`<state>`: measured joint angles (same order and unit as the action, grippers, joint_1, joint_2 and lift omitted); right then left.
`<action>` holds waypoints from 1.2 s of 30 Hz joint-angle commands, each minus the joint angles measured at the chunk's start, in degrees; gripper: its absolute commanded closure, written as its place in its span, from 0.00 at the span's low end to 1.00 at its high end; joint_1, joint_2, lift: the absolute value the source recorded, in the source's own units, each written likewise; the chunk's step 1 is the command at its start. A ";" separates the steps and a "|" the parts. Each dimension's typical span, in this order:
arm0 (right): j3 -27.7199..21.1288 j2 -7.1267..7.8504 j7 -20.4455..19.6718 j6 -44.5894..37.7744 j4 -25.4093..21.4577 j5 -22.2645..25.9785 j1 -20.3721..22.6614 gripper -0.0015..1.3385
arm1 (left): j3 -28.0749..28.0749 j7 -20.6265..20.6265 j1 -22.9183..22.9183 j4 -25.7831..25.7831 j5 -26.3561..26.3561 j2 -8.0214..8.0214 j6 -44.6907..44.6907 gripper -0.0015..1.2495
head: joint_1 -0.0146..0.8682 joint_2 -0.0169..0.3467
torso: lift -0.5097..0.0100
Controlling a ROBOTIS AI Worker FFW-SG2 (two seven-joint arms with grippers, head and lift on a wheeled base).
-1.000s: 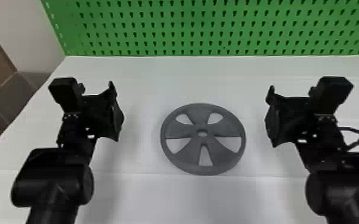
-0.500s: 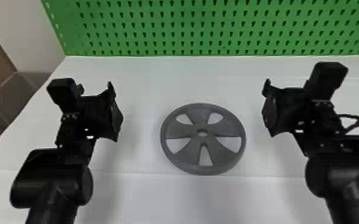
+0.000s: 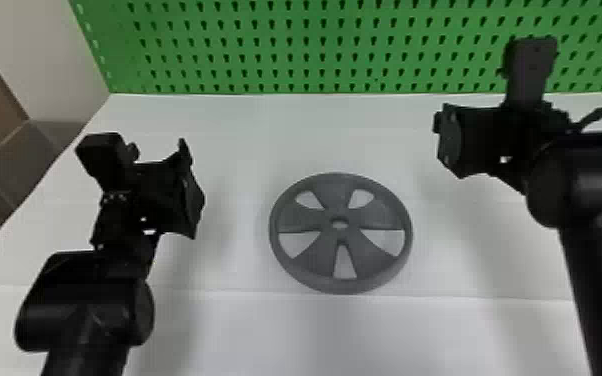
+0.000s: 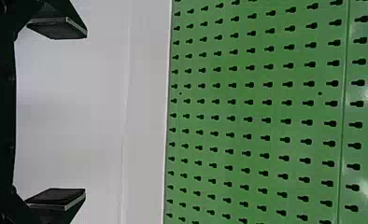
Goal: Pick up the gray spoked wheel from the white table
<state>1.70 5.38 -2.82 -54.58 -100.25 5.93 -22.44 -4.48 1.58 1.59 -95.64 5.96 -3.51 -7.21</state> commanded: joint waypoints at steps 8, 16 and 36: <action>0.76 2.18 0.01 -16.09 8.23 5.58 -11.92 0.08 | 0.52 0.00 0.17 0.02 -0.42 -0.01 -0.09 0.30 | 0.90 0.31 | 0.81; 1.81 3.05 0.01 -24.44 17.63 8.39 -19.13 0.08 | 1.05 0.00 0.34 0.02 -1.30 -0.01 -0.44 0.30 | 0.90 0.31 | 0.81; 9.28 6.92 0.01 -31.91 36.09 16.57 -28.44 0.08 | 2.72 0.00 1.31 -0.07 -2.00 -1.68 -1.85 0.30 | 0.90 0.31 | 0.81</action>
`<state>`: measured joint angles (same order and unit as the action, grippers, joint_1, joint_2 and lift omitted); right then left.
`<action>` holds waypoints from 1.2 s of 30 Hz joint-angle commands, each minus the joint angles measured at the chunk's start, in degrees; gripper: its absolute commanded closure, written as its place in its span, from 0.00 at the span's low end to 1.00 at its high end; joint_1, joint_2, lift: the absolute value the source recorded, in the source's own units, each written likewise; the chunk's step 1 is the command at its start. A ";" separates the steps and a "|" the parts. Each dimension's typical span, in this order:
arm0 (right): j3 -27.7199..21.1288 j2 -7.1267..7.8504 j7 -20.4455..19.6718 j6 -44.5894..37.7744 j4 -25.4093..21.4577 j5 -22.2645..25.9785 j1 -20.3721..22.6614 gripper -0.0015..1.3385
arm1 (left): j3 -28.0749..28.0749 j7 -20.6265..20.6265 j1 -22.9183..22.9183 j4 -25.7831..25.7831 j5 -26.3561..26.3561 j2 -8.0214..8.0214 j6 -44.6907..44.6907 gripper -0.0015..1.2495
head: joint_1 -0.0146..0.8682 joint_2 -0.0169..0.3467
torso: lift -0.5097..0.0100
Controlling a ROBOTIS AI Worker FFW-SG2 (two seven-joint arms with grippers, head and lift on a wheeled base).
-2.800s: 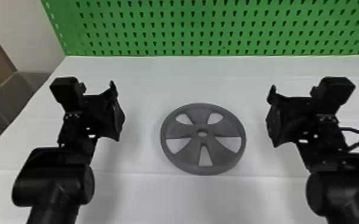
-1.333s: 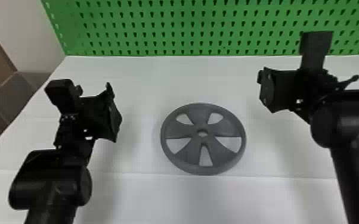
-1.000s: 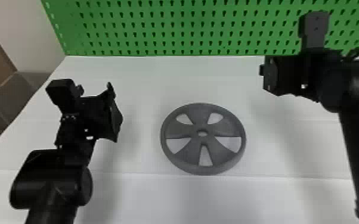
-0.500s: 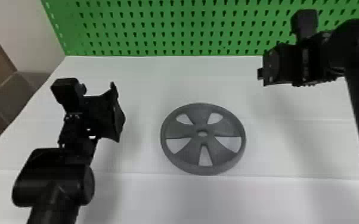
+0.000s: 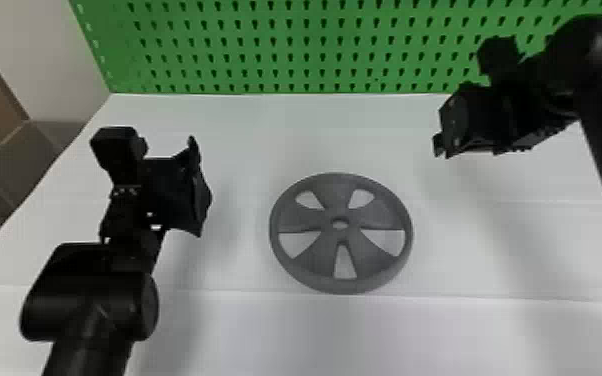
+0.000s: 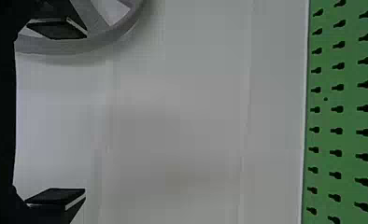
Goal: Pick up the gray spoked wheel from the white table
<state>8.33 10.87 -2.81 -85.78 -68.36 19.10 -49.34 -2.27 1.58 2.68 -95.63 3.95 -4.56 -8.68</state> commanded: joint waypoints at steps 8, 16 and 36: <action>8.54 3.55 0.00 -1.76 11.84 9.12 -4.89 0.08 | 2.35 0.53 1.10 -0.08 0.18 -2.03 -1.08 0.30 | 0.90 0.31 | 0.81; 13.47 5.48 0.00 -1.67 18.79 14.74 -7.79 0.08 | 3.67 1.32 1.62 0.00 0.62 -3.09 -1.43 0.30 | 0.90 0.31 | 0.81; 32.27 8.47 0.09 1.84 27.22 29.24 -14.47 0.08 | 5.61 2.20 2.41 0.00 1.41 -4.49 -2.22 0.30 | 0.90 0.31 | 0.81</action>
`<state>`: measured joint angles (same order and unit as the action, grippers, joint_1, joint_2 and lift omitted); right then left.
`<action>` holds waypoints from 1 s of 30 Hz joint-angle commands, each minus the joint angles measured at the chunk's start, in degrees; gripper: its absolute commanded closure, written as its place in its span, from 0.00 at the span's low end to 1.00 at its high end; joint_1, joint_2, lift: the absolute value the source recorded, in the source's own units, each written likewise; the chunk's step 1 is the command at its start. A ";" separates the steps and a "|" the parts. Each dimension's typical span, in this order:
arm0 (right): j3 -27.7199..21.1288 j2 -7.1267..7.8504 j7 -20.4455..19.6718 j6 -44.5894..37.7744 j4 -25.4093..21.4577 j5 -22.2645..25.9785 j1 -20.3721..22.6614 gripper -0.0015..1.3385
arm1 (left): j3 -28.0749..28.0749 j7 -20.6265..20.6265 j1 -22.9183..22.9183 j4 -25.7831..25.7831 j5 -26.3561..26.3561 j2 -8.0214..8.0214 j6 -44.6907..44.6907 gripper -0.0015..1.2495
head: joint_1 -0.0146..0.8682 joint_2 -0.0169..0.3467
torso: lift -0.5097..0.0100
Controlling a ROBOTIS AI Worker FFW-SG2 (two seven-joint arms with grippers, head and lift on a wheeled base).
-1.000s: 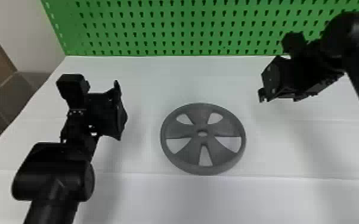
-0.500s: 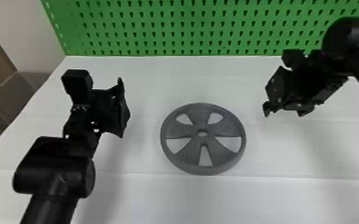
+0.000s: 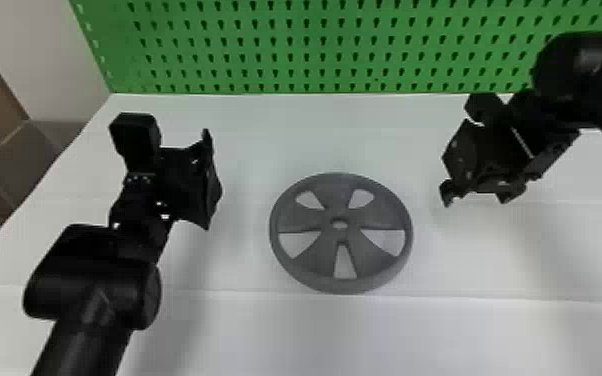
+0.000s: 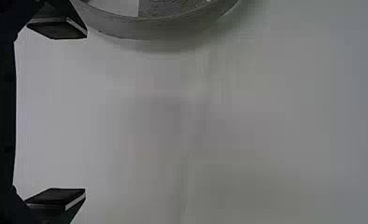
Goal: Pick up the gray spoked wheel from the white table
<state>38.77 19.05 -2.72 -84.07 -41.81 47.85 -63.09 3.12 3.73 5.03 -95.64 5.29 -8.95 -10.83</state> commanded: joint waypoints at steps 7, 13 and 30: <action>4.21 0.64 0.09 0.05 1.02 2.60 -1.25 0.08 | 0.31 0.13 -0.02 -0.07 0.43 -0.45 -0.07 0.30 | 0.90 0.31 | 0.81; 7.11 0.64 0.09 1.54 1.02 4.01 -1.42 0.08 | 0.49 0.13 -0.02 0.02 0.78 -0.80 -0.07 0.30 | 0.90 0.31 | 0.81; 17.92 0.20 0.09 6.55 5.16 12.80 -3.09 0.07 | 1.81 0.57 0.51 -0.07 1.31 -1.60 -0.51 0.30 | 0.90 0.31 | 0.81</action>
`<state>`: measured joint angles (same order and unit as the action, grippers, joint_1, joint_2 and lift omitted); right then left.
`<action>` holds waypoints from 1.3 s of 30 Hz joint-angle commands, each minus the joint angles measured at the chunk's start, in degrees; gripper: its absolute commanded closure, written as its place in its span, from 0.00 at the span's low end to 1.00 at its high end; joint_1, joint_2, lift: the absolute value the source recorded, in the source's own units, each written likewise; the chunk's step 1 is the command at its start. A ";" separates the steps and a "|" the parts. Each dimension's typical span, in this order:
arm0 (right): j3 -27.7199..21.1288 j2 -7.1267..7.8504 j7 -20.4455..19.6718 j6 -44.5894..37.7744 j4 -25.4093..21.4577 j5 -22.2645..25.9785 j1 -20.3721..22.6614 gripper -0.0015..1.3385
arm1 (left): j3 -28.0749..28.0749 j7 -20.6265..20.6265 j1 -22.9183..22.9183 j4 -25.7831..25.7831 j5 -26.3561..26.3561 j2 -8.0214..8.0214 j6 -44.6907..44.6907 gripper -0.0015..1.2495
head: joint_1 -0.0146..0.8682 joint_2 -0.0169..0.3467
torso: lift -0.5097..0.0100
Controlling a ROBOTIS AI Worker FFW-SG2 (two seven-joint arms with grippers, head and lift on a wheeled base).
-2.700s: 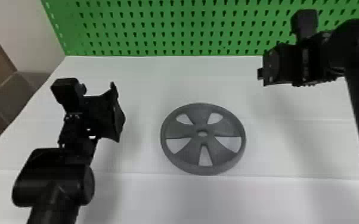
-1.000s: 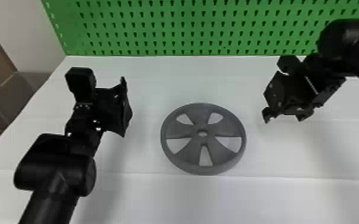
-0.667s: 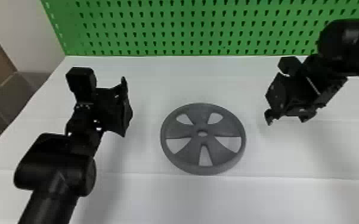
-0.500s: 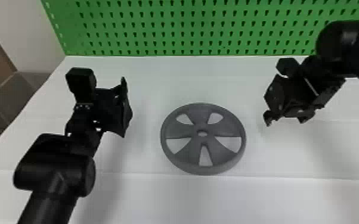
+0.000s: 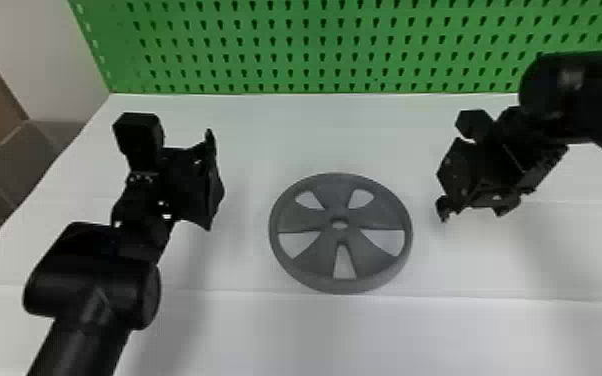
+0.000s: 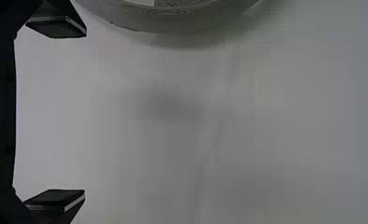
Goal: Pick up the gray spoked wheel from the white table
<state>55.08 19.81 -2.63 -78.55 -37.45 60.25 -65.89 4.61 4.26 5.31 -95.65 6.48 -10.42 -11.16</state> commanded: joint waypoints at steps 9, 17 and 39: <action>0.03 -3.20 0.00 1.38 5.54 -0.31 -0.64 0.07 | 1.10 0.75 0.76 0.03 0.11 -0.39 -0.62 0.30 | 0.90 0.31 | 0.81; -4.63 -4.96 -0.09 2.26 9.94 -0.92 0.06 0.07 | 1.63 1.28 0.76 0.11 0.73 -0.92 -0.80 0.30 | 0.90 0.31 | 0.81; -8.41 -10.59 -0.18 6.04 16.70 -1.54 -0.21 0.07 | 4.53 3.83 1.46 0.11 1.87 -2.94 -1.94 0.30 | 0.90 0.31 | 0.81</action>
<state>46.66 10.09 -2.81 -73.45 -22.14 57.39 -66.11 8.82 7.95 6.73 -95.54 8.36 -13.09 -12.97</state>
